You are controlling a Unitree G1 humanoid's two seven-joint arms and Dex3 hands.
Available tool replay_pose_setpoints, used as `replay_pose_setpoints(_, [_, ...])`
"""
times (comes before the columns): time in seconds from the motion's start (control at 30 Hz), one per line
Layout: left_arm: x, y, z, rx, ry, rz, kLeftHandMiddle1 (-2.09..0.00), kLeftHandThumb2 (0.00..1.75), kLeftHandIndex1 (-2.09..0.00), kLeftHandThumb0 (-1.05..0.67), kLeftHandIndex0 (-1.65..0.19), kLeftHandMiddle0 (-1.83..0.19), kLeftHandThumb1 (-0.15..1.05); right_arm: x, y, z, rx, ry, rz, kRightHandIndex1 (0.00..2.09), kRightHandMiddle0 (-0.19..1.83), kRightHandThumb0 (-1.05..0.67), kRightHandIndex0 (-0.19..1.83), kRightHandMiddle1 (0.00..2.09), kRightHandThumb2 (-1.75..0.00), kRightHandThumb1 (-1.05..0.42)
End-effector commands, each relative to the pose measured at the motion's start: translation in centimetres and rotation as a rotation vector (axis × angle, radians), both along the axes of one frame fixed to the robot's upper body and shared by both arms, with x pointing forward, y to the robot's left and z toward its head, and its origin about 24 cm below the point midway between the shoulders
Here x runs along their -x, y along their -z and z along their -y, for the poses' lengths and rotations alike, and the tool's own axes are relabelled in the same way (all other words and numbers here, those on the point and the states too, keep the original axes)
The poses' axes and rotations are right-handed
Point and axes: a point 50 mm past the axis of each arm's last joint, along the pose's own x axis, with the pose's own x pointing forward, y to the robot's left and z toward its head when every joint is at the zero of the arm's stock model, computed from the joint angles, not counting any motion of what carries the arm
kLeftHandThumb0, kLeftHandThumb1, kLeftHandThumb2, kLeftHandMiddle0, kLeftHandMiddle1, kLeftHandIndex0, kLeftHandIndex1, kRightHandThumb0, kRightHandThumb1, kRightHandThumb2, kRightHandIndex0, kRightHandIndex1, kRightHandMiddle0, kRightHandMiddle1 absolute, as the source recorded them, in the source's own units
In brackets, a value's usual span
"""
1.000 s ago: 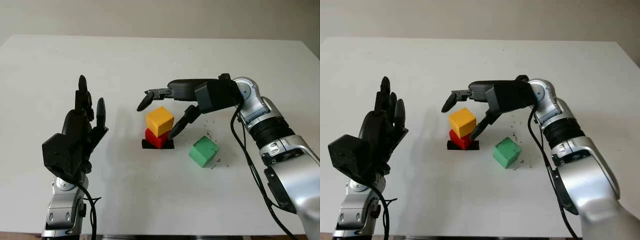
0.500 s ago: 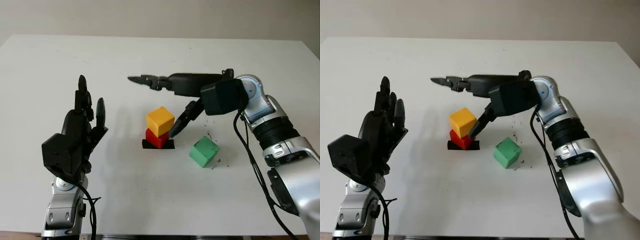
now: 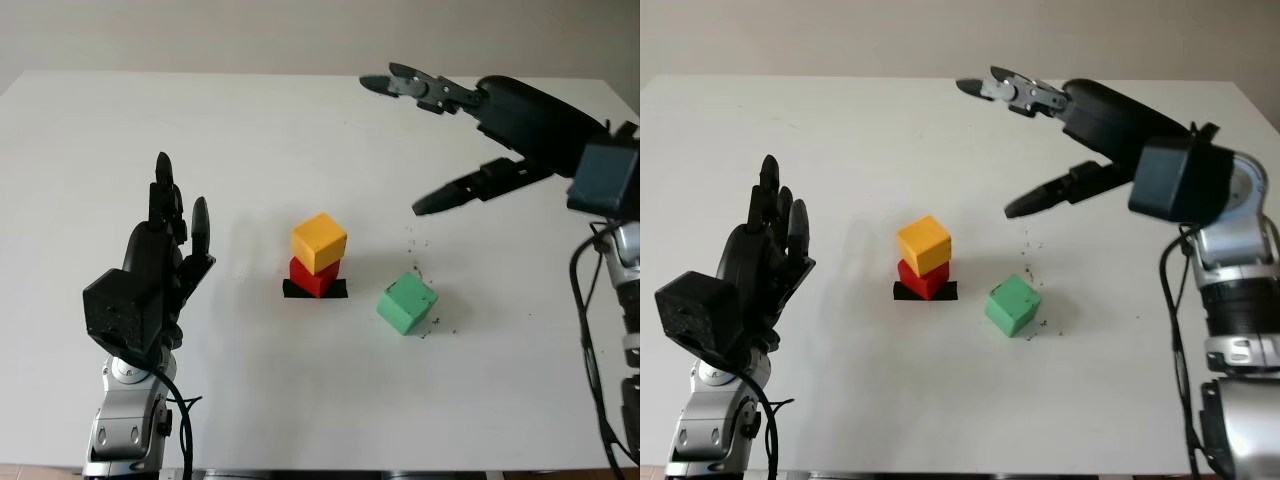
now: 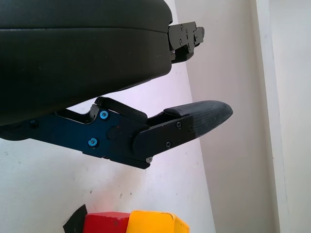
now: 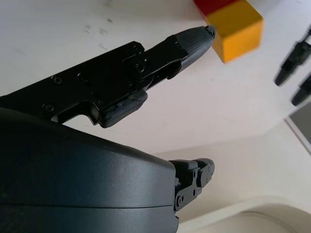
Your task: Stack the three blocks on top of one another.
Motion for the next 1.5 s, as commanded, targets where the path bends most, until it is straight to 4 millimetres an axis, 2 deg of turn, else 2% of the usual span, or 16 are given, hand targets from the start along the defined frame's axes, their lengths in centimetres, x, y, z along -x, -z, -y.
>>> replay_pose_setpoints(0.0, [0.1, -0.3, -0.1, -0.002, 0.005, 0.016, -0.05, 0.73, -0.05, -0.62, 0.17, 0.16, 1.05, 1.2, -0.4, 0.6, 0.052, 0.025, 0.012, 0.08, 0.26, -0.68, 0.02, 0.16, -0.05, -0.88])
replay_pose_setpoints(0.17, [0.1, -0.5, -0.2, 0.004, 0.011, 0.017, -0.05, 0.73, -0.05, -0.61, 0.18, 0.17, 1.05, 3.4, 0.3, 0.9, 0.194, 0.04, 0.021, 0.06, 0.31, -0.65, 0.0, 0.14, -0.06, -0.88])
replay_pose_setpoints(0.37, [0.1, -0.5, -0.3, -0.003, 0.011, 0.013, -0.05, 0.73, -0.05, -0.62, 0.17, 0.17, 1.05, 4.6, 1.5, 0.6, 0.284, 0.021, 0.011, 0.05, 0.34, -0.64, -0.01, 0.11, -0.06, -0.89])
replay_pose_setpoints(0.5, [0.1, -0.6, -0.4, 0.001, 0.014, 0.01, -0.05, 0.72, -0.05, -0.62, 0.18, 0.17, 1.05, 5.2, 3.2, 0.2, 0.334, -0.049, 0.027, 0.05, 0.34, -0.65, -0.02, 0.1, -0.06, -0.9])
replay_pose_setpoints(0.67, [0.0, -0.6, -0.4, 0.003, 0.017, 0.008, -0.05, 0.72, -0.05, -0.62, 0.18, 0.18, 1.05, 5.2, 5.1, -0.4, 0.372, -0.086, 0.023, 0.05, 0.35, -0.7, -0.03, 0.08, -0.06, -0.91])
replay_pose_setpoints(0.87, [0.1, -0.5, -0.4, -0.007, 0.013, 0.007, -0.05, 0.73, -0.05, -0.61, 0.17, 0.17, 1.05, 5.1, 7.2, -1.0, 0.378, -0.1, -0.006, 0.05, 0.36, -0.68, -0.04, 0.08, -0.05, -0.9])
replay_pose_setpoints(1.1, [0.3, -0.4, -0.4, -0.008, 0.013, 0.002, -0.05, 0.72, -0.05, -0.62, 0.18, 0.17, 1.05, 4.9, 8.4, -1.4, 0.392, -0.108, -0.004, 0.05, 0.37, -0.65, -0.03, 0.08, -0.05, -0.89])
replay_pose_setpoints(1.47, [0.4, -0.2, -0.3, -0.016, 0.01, -0.002, -0.05, 0.72, -0.05, -0.62, 0.18, 0.17, 1.05, 4.4, 9.8, -1.3, 0.402, -0.115, 0.096, 0.06, 0.45, -0.59, 0.0, 0.12, -0.05, -0.87])
